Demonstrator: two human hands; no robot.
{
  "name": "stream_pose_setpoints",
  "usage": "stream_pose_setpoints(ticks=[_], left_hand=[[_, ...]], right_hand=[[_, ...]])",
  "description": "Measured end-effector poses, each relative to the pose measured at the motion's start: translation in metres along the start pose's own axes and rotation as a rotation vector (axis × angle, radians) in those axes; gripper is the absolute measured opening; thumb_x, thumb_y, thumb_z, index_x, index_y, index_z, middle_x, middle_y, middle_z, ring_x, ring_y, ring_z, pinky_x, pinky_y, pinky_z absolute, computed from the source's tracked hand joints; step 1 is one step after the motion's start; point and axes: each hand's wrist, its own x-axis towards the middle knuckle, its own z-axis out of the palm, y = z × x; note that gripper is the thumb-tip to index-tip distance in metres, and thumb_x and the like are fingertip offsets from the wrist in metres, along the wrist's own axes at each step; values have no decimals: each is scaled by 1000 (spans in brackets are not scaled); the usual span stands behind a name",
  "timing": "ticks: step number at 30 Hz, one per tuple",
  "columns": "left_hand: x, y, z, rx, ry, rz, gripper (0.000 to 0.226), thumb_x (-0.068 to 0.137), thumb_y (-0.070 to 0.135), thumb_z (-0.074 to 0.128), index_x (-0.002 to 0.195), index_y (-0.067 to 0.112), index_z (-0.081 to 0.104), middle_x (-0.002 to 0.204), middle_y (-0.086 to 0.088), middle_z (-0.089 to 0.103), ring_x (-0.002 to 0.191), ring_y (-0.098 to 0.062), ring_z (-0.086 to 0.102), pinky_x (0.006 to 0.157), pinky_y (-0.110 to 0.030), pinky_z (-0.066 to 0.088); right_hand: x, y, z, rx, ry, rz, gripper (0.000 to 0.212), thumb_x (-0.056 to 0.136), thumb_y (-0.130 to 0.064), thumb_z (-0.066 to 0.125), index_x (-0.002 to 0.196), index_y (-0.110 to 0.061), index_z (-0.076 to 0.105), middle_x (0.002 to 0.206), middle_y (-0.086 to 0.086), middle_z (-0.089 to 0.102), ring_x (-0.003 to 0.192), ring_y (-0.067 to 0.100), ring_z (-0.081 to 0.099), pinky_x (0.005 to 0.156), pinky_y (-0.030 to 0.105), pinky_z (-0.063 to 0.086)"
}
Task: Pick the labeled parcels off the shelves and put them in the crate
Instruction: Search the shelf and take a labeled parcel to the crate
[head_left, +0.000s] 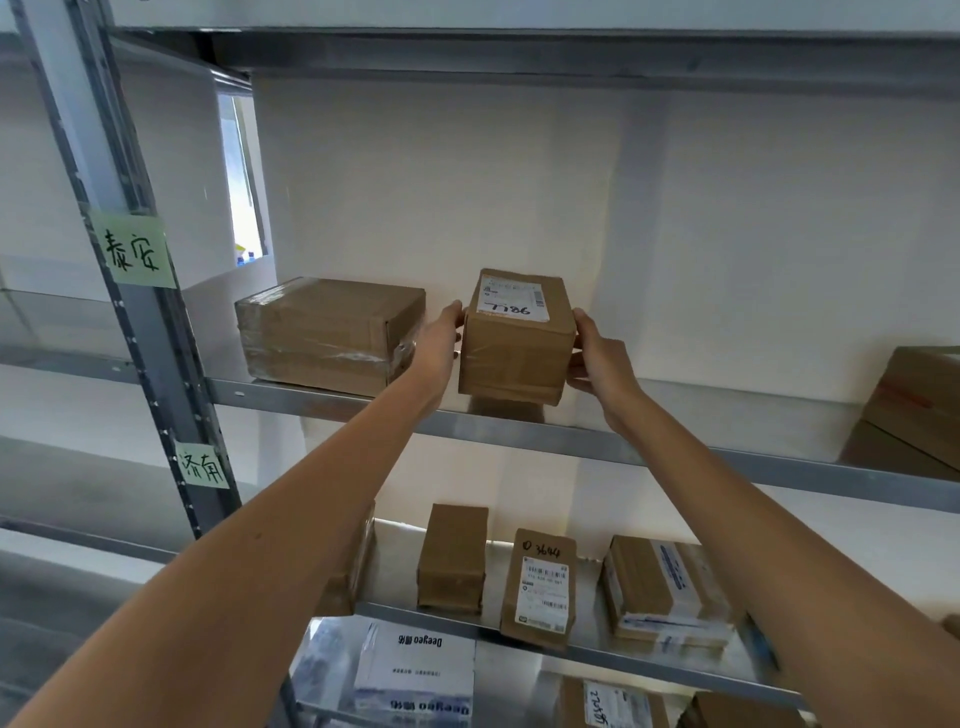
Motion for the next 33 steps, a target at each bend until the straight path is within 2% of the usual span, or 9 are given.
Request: stream_pose_setpoints(ticks=[3,6,12,15,18,21,25,30,33], left_hand=[[-5,-9,-1,-11,-44,-51,42,105,41,23,119,19,55,117,-3,58,104,-16,54,95,-29,40],[-6,-16,0,-41,-74,-142,51,102,52,23,132,23,52,131,-4,56,118,-19,51,111,-38,35],[-13,-10,-1,-91,-128,-177,69,99,59,9,140,18,47,132,-4,54,119,-15,47,112,-35,31],[-13,-5,-6,-38,35,-5,59,103,50,19,133,13,54,131,-1,56,121,-16,49,109,-32,32],[-15,3,-29,-38,310,276,40,102,34,34,107,12,67,109,-4,67,97,-15,61,94,-33,48],[-13,12,-68,93,506,523,34,94,25,37,102,10,66,97,2,63,92,-9,56,86,-22,45],[-3,-1,-126,434,677,546,36,91,25,38,119,16,58,122,-3,54,115,-14,45,100,-26,37],[11,-19,-188,478,726,412,47,97,34,39,141,19,39,147,-5,37,136,-22,33,113,-37,29],[29,-29,-219,297,570,283,54,97,38,42,146,19,30,150,-5,36,137,-24,36,115,-47,32]], right_hand=[[-1,5,-1,-56,-8,54,59,92,-62,43,104,-11,70,98,12,74,84,22,68,85,36,56],[-1,9,2,-108,-29,82,61,95,-62,40,106,-10,69,99,11,72,91,25,69,82,35,55],[-1,18,11,-106,-55,143,61,96,-62,34,86,-9,65,95,14,69,92,31,67,90,43,55],[-6,22,12,-227,125,-110,48,99,-52,33,91,-9,54,94,10,56,90,25,55,79,32,44],[-15,10,15,-211,358,-532,36,102,-31,38,122,-7,57,123,12,48,110,22,54,95,28,46],[-33,-26,41,-203,327,-777,33,101,-21,41,129,-8,54,131,12,46,114,15,51,92,5,39],[-61,-48,94,-389,131,-988,36,100,-22,46,132,-7,53,134,13,46,114,14,51,91,1,34],[-70,-20,163,-439,-172,-690,57,102,-36,47,151,-15,29,156,10,24,141,25,35,113,38,37],[-63,-4,190,-257,-214,-424,75,94,-46,58,153,-18,21,155,4,25,142,19,30,115,35,33]])
